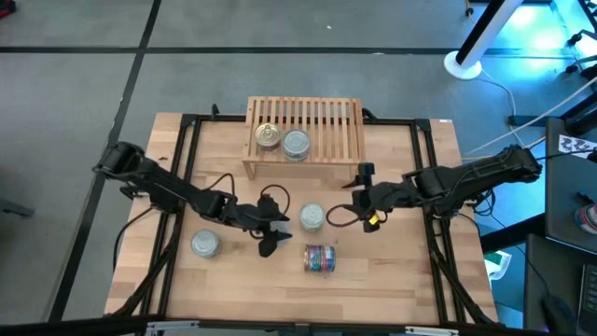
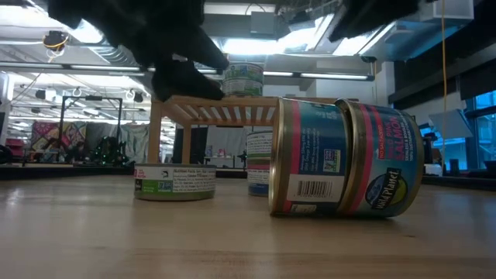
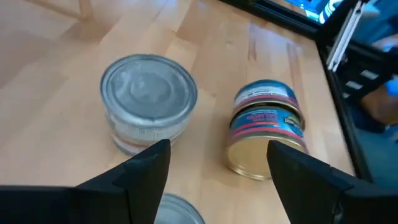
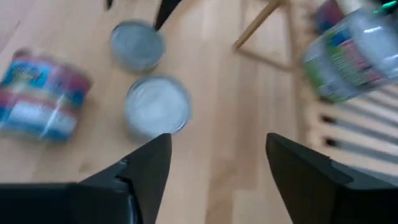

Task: Stack canned seafood by type on shelf
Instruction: Put the green tuna can on the shelf

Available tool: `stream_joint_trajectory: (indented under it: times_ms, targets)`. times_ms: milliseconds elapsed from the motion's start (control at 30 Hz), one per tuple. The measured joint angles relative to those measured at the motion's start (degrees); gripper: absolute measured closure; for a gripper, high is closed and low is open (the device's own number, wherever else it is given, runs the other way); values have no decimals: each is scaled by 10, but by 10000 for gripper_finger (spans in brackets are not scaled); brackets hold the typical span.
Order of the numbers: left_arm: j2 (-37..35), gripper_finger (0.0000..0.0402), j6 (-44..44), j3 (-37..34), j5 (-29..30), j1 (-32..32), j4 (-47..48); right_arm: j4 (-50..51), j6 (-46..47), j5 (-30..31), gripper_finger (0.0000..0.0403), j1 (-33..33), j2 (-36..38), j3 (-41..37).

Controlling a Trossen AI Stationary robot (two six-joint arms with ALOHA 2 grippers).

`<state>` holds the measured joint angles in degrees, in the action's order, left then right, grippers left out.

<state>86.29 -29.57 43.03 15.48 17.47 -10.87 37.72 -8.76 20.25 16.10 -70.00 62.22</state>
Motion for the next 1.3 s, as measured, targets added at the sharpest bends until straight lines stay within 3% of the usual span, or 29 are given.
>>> stream_joint_trajectory:
  times_ms: [233, 367, 600, 833, 967, 1133, 1300]
  targets:
    - [34, 137, 10, 0, 40, -10, -34, 40, 31, -64, 132, 0, -5, -2]
    - [41, 137, -96, 0, 40, -26, -36, -33, 25, -61, 132, 0, -4, -49]
    - [43, 137, -318, 0, 27, -50, -35, -56, 6, -48, 132, 0, -4, -103]
    - [43, 137, -415, 0, 26, -60, -35, -179, 3, -12, 132, 0, -4, -151]
    - [46, 137, -360, 0, 26, -58, -39, -211, 34, -27, 132, 0, -4, -176]
    - [49, 137, -217, 1, 32, -54, -53, -216, 90, -70, 132, 0, -4, -199]
    - [59, 137, -110, 1, 34, -51, -50, -301, 114, -41, 132, 0, -4, -246]
